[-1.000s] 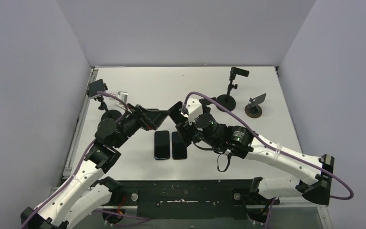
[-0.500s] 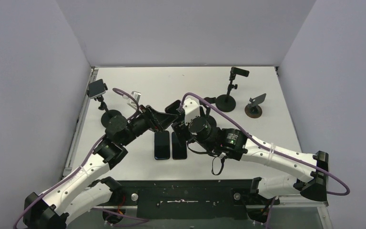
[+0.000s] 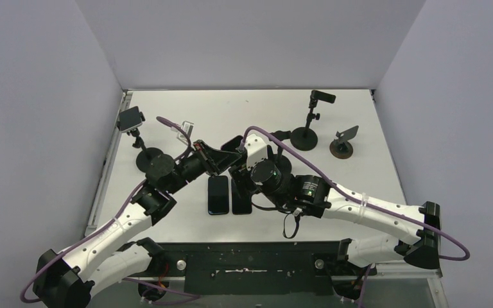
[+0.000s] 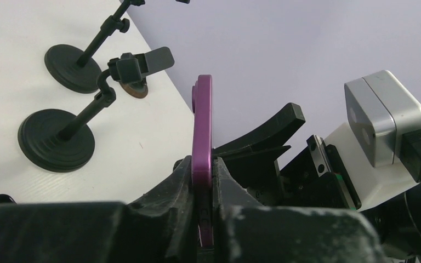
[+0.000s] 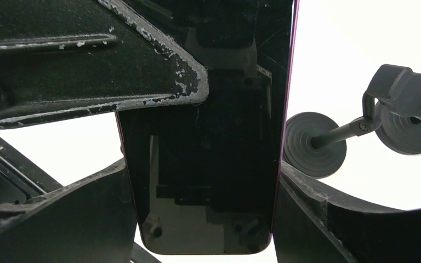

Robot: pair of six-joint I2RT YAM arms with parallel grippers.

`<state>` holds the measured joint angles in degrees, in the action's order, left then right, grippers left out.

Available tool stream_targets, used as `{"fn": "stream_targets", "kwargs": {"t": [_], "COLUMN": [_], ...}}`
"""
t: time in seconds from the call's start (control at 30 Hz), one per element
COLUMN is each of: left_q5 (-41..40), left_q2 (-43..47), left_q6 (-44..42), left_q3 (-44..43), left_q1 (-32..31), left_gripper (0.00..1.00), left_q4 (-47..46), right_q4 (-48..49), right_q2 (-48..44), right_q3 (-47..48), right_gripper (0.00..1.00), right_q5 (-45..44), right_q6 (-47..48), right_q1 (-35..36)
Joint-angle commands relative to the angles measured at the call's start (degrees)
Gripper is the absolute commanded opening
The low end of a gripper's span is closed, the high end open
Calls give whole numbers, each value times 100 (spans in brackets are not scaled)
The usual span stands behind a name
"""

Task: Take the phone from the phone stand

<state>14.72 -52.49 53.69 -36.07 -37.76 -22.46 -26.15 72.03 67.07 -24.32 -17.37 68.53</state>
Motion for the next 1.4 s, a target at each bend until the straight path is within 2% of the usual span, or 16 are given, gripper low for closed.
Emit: {"fn": "stream_targets", "kwargs": {"t": [0.0,0.03,0.07,0.13,0.17,0.2,0.23,0.3,0.5,0.67,0.83,1.0,1.17,1.37], "left_q5": [232,233,226,169,112,62,44,31,334,979,1673,2080,2122,2063], "left_q2": [-33,-23,0,64,106,135,160,208,432,845,961,848,831,884], "left_q6": [64,67,71,64,63,63,62,98,203,217,551,836,849,791], "left_q3": [10,9,20,42,47,48,60,87,299,576,812,823,795,873], "left_q1": [-55,-56,-54,-53,-48,-54,-50,-48,-45,-42,-36,-44,-44,-46], "left_gripper": [0,0,0,0,0,0,0,0,0,0,0,0,0,0], "left_q4": [-575,-564,-561,-546,-509,-453,-444,-447,-641,-1033,-1990,-2724,-2839,-2757], "right_q4": [392,375,357,311,293,287,266,243,497,1253,2141,2999,3529,3815], "right_q2": [-44,-53,-63,-135,-199,-276,-352,-559,-1546,-2302,-2524,-2441,-2323,-2283], "right_q3": [205,197,196,160,125,74,24,-96,-734,-1422,-1914,-2173,-2318,-2455], "right_gripper": [0,9,25,63,71,86,95,100,100,98,91,71,45,21], "right_q5": [-234,-171,-60,200,328,510,643,955,1973,3829,4641,5086,5301,5304], "right_q6": [-74,-74,-76,-129,-168,-197,-249,-341,-781,-1198,-1653,-2123,-2435,-2569], "right_q1": [71,72,74,77,76,74,73,65,-254,-1153,-1325,-1329,-1325,-1325]}}
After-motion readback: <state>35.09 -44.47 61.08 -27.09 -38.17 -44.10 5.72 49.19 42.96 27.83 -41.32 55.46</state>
